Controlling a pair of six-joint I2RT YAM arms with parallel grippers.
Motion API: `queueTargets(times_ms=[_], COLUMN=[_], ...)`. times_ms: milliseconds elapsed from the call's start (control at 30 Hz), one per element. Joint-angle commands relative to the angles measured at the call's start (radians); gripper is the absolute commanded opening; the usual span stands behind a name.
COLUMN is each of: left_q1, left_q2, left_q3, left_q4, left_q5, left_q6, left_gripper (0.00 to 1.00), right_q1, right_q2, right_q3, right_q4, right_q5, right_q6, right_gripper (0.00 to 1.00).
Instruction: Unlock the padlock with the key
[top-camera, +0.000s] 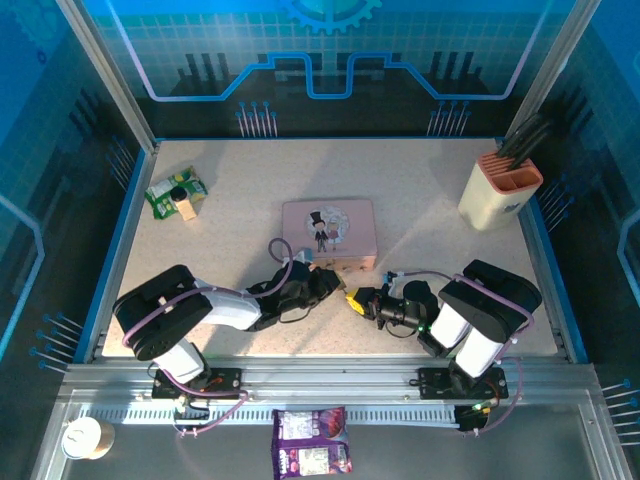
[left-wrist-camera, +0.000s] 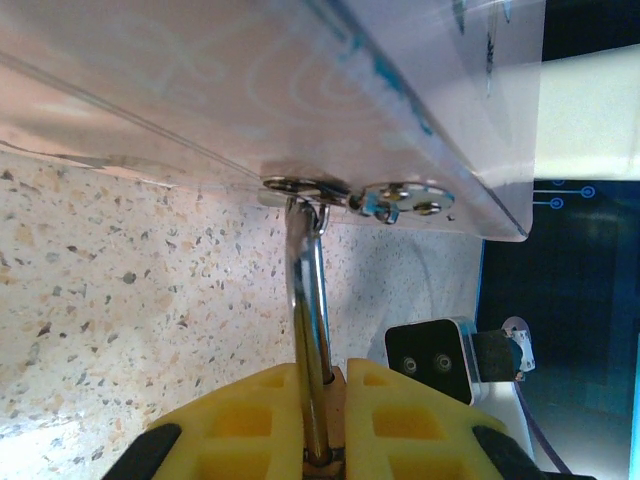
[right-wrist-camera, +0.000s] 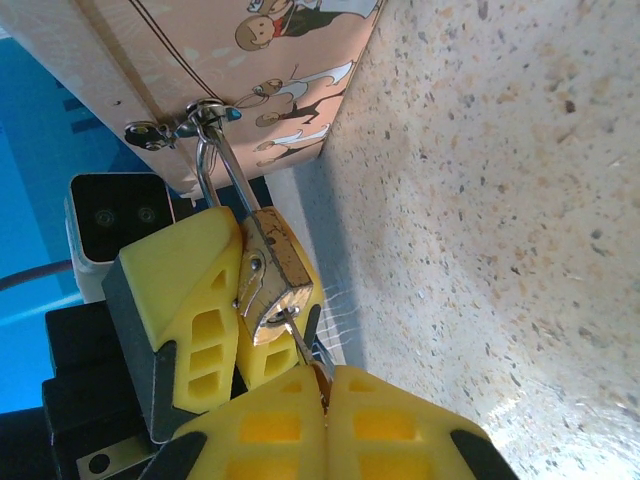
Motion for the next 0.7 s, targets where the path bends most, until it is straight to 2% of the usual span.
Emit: queueTargets(times_ms=[0, 667], left_q1=[-0.021, -0.067], left_q2=[-0.06, -0.043], left_q3=[0.002, 0.015], left_q4=[0.136, 0.155], left_q5=[0.025, 0.0], left_q6=[-0.006, -0.01], left_gripper=[0.12, 0.12], right_q1=[-0.009, 0.037], right_q2=[-0.008, -0.072], right_q3=[0.0, 0.022], right_q4=[0.008, 0.008], right_q5=[0.031, 0.109], right_q6=[0.017, 0.065], right_gripper=[0.0, 0.0])
